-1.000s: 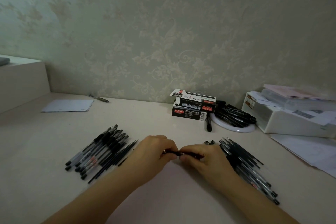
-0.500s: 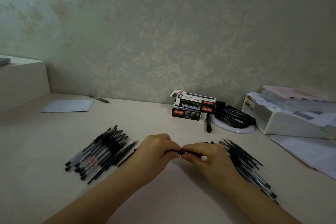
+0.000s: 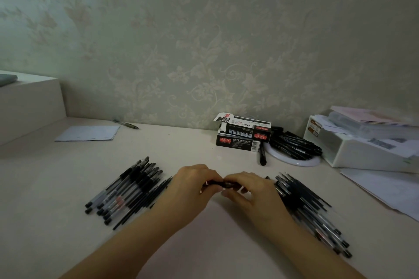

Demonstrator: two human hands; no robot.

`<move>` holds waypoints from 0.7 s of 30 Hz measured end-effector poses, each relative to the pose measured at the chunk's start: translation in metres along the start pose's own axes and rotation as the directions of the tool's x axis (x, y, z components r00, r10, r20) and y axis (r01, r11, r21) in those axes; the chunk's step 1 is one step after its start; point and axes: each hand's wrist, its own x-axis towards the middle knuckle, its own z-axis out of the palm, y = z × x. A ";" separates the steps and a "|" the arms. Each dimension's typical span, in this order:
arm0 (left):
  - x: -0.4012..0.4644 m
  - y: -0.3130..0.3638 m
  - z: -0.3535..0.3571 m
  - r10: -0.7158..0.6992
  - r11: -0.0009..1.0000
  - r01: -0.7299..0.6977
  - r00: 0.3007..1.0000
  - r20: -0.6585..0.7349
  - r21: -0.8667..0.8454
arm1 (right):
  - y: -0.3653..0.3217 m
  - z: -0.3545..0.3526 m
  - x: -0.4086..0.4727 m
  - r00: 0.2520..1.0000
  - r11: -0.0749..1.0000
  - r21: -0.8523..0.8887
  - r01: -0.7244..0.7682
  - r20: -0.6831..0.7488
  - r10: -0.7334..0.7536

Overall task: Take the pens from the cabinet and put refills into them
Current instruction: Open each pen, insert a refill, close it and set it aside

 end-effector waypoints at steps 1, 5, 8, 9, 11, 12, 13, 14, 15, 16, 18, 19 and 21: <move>0.001 -0.002 -0.001 -0.018 1.000 0.018 0.999 -0.038 0.016 | 0.000 0.001 0.000 1.000 0.999 -0.043 -0.018 0.002 0.018; 0.003 -0.017 -0.017 -0.255 0.953 0.287 0.933 -0.252 0.098 | 0.004 -0.005 -0.002 0.994 0.991 -0.094 -0.091 -0.067 0.085; 0.001 -0.031 -0.036 -0.479 0.798 0.552 0.825 -0.300 0.242 | 0.007 -0.008 -0.005 0.992 0.987 -0.120 -0.106 -0.075 0.098; 0.001 -0.034 -0.042 -0.522 0.746 0.598 0.798 -0.301 0.293 | 0.007 -0.008 -0.005 0.993 0.987 -0.125 -0.106 -0.067 0.098; 0.001 -0.039 -0.050 -0.583 0.666 0.647 0.762 -0.282 0.372 | 0.006 -0.007 -0.005 0.994 0.986 -0.134 -0.096 -0.056 0.089; 0.000 -0.041 -0.052 -0.608 0.635 0.659 0.748 -0.265 0.403 | 0.005 -0.007 -0.005 0.995 0.986 -0.144 -0.089 -0.055 0.082; -0.001 -0.043 -0.052 -0.629 0.609 0.665 0.737 -0.246 0.432 | 0.003 -0.007 -0.005 0.995 0.984 -0.158 -0.085 -0.058 0.077; -0.002 -0.045 -0.052 -0.647 0.588 0.666 0.728 -0.227 0.459 | 0.002 -0.007 -0.005 0.995 0.981 -0.174 -0.083 -0.064 0.073; -0.003 -0.046 -0.051 -0.660 0.572 0.665 0.721 -0.211 0.479 | 0.001 -0.008 -0.006 0.995 0.979 -0.189 -0.082 -0.075 0.069; -0.004 -0.047 -0.050 -0.670 0.561 0.662 0.716 -0.198 0.497 | 0.001 -0.009 -0.006 0.994 0.975 -0.203 -0.084 -0.089 0.067; -0.005 -0.049 -0.049 -0.679 0.546 0.654 0.711 -0.181 0.523 | 0.001 -0.012 -0.006 0.989 0.966 -0.230 -0.115 -0.118 0.089; -0.005 -0.049 -0.049 -0.680 0.543 0.651 0.711 -0.176 0.531 | 0.002 -0.013 -0.006 0.986 0.960 -0.241 -0.142 -0.123 0.115; -0.005 -0.051 -0.048 -0.678 0.543 0.642 0.716 -0.169 0.542 | 0.004 -0.018 -0.006 0.979 0.940 -0.279 -0.197 -0.114 0.172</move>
